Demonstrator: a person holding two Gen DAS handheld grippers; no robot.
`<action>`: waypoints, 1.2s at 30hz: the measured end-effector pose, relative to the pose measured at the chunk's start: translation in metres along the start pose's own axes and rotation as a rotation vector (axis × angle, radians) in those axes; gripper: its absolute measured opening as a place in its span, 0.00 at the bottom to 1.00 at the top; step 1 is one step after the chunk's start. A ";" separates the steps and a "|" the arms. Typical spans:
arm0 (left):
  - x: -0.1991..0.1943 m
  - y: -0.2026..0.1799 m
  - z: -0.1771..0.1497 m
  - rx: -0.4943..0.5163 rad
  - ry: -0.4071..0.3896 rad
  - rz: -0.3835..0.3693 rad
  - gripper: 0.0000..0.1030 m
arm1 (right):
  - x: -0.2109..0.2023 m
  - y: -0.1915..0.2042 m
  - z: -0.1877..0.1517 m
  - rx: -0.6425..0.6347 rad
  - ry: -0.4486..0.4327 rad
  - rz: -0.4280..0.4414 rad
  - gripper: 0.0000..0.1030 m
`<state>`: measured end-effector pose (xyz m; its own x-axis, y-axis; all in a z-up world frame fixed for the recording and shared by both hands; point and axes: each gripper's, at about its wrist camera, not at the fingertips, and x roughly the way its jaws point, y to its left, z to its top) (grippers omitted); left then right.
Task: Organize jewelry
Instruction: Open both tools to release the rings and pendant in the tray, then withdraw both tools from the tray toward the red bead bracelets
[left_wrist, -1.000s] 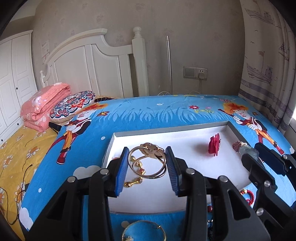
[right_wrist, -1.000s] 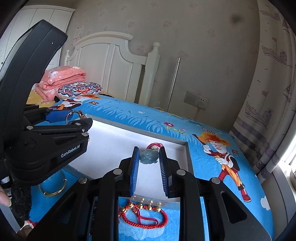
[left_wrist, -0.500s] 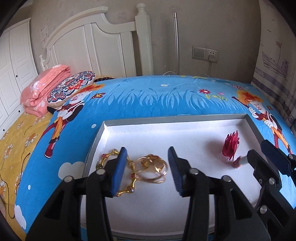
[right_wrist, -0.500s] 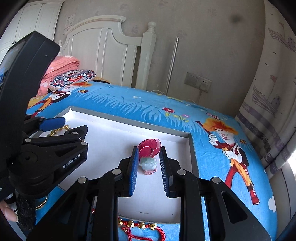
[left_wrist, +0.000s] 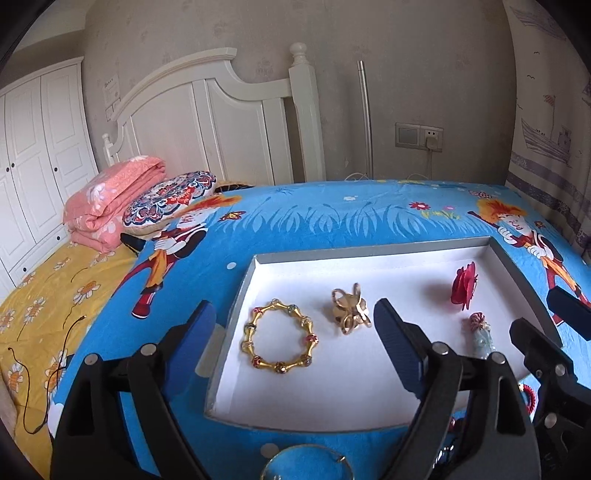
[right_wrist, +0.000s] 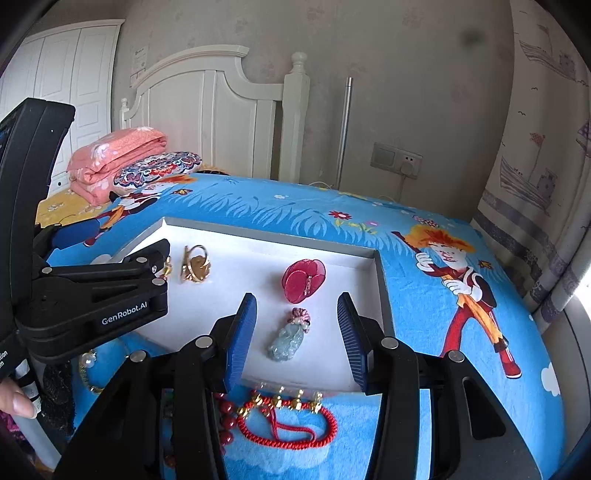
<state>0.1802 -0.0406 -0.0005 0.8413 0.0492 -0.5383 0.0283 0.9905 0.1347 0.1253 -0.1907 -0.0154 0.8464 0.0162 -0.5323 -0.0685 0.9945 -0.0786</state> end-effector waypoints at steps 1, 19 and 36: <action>-0.007 0.003 -0.003 -0.003 -0.011 -0.002 0.85 | -0.005 0.001 -0.004 0.001 -0.003 0.011 0.43; -0.063 0.050 -0.115 -0.048 0.022 0.051 0.91 | -0.046 0.050 -0.073 -0.124 0.013 0.143 0.42; -0.069 0.057 -0.122 -0.056 -0.008 0.076 0.91 | -0.019 0.089 -0.070 -0.235 0.071 0.187 0.35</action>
<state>0.0581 0.0285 -0.0568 0.8440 0.1240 -0.5218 -0.0661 0.9895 0.1283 0.0661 -0.1099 -0.0710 0.7694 0.1811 -0.6125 -0.3465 0.9239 -0.1622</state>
